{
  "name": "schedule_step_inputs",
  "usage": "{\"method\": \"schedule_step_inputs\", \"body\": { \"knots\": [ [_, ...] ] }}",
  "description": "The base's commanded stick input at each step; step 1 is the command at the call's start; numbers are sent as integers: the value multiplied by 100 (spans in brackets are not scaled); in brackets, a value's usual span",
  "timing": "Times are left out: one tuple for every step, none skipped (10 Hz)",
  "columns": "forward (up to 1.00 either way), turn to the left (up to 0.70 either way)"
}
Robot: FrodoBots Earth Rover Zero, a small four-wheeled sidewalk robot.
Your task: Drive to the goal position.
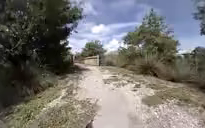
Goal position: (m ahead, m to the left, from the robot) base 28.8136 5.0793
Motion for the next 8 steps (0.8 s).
{"method": "schedule_step_inputs", "body": {
  "knots": [
    [85, 0],
    [85, 0],
    [85, 0],
    [85, 0],
    [85, 0],
    [85, 0],
    [85, 0],
    [85, 0]
  ]
}}
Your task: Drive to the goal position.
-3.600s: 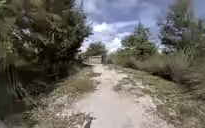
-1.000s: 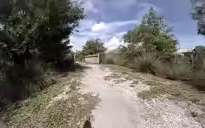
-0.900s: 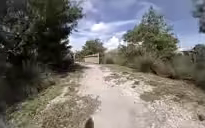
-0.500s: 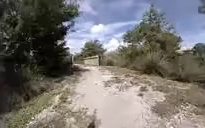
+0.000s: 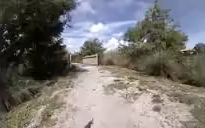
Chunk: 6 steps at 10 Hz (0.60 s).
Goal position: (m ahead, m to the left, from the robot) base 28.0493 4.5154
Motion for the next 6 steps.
{"method": "schedule_step_inputs", "body": {
  "knots": [
    [85, 0],
    [85, 0],
    [85, 0],
    [85, 0],
    [85, 0],
    [85, 0]
  ]
}}
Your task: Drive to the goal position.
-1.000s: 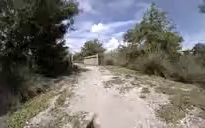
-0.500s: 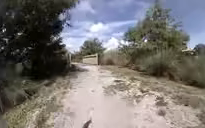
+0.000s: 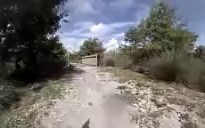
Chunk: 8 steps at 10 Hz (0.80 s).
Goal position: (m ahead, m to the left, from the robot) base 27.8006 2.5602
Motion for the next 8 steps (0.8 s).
{"method": "schedule_step_inputs", "body": {
  "knots": [
    [85, 0],
    [85, 0],
    [85, 0],
    [85, 0],
    [85, 0],
    [85, 0],
    [85, 0],
    [85, 0]
  ]
}}
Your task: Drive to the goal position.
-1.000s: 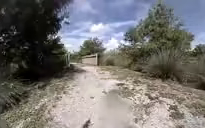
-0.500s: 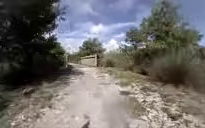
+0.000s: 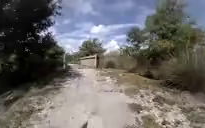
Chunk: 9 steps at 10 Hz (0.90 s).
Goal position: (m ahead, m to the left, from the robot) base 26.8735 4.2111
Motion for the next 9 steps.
{"method": "schedule_step_inputs", "body": {
  "knots": [
    [85, 0],
    [85, 0],
    [85, 0],
    [85, 5],
    [85, 25],
    [85, 34],
    [85, 34],
    [85, 34],
    [85, 25]
  ]
}}
